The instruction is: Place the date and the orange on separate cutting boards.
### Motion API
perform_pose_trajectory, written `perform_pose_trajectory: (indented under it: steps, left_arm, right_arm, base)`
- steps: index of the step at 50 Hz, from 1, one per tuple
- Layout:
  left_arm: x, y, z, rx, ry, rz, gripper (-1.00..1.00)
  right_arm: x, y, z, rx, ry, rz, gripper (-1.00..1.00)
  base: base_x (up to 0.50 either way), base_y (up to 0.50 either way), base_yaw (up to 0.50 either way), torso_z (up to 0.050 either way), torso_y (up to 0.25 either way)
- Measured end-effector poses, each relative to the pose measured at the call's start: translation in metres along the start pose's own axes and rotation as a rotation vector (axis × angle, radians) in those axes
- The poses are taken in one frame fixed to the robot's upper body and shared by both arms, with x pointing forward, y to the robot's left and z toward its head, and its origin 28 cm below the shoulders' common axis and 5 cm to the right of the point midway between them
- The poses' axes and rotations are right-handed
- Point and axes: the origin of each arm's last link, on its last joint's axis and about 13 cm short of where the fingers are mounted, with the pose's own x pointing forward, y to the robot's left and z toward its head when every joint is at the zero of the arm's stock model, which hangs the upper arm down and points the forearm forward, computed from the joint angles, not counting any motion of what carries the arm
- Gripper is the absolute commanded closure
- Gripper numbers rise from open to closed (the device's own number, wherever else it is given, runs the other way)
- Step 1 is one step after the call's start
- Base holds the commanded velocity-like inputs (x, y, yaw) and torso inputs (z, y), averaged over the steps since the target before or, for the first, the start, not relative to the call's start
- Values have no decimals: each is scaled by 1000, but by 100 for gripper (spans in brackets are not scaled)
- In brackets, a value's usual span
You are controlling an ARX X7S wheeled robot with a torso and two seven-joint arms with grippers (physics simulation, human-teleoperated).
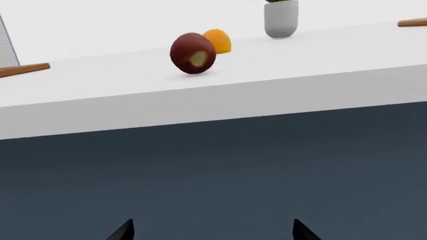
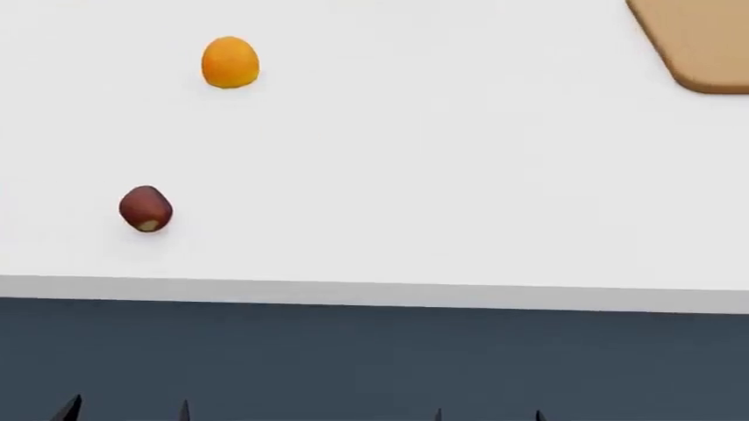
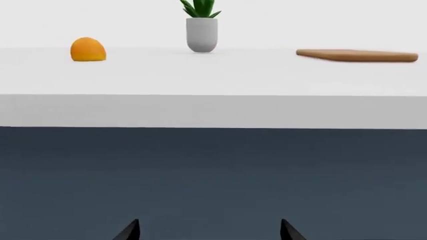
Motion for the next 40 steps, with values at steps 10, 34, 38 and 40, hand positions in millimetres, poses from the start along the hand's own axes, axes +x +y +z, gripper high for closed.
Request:
perform_pose_trajectory:
  steps: [10,34,38,40]
  left_arm:
    - [-1,1,0,5,2,-3,-100]
    - [-1,0,1,-14,-6,-30,-100]
    - [-1,0,1,-15,-8,-32,-100]
    - [-1,0,1,-16,-9,-31,-100]
  right_arm:
    - [-1,0,0,5,2,-2,-100]
    - [-2,0,0,19,-5,-4,-100]
    - [-2,0,0,19,-5,-3,-100]
    - [-2,0,0,19,-5,-3,-100]
  base:
    - [5,500,0,0,0]
    - [11,37,0,32,0]
    - [0,0,0,50,0]
    - [0,0,0,50,0]
